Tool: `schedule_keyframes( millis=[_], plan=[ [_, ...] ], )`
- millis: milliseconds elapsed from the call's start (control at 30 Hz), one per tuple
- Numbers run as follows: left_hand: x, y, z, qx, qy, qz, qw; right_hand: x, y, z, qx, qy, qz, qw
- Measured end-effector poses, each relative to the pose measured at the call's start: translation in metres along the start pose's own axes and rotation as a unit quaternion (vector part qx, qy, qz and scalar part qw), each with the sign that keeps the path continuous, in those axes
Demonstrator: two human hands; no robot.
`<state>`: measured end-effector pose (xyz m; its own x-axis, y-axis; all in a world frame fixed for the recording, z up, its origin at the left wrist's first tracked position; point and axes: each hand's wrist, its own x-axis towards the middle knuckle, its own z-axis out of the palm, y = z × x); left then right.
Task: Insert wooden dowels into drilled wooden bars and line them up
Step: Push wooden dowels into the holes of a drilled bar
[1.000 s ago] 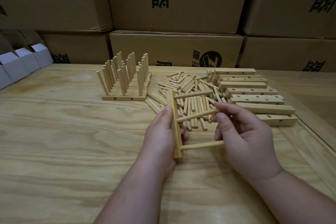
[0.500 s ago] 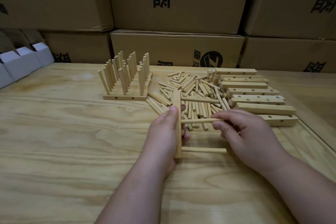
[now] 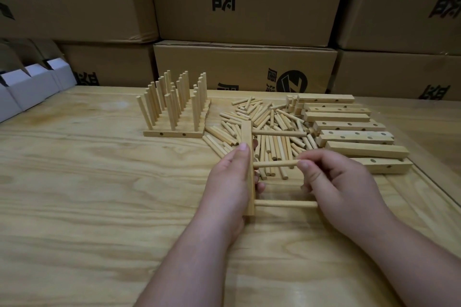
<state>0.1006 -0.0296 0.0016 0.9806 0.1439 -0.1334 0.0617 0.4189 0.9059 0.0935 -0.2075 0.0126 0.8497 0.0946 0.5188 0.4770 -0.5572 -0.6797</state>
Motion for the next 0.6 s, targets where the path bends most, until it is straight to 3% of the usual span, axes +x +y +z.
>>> schedule_keyframes(
  millis=[100,200,600],
  plan=[
    [0.0,0.0,0.001,-0.049,0.006,0.002,0.999,-0.001,-0.003,0.007,0.162,0.058,0.078,0.982],
    [0.003,0.003,0.0,-0.123,0.024,-0.01,0.992,0.002,-0.001,0.006,0.215,0.094,0.145,0.961],
    [0.01,0.019,-0.008,-0.265,0.113,0.023,0.957,0.008,-0.037,0.027,0.097,-0.085,0.15,0.98]
  ],
)
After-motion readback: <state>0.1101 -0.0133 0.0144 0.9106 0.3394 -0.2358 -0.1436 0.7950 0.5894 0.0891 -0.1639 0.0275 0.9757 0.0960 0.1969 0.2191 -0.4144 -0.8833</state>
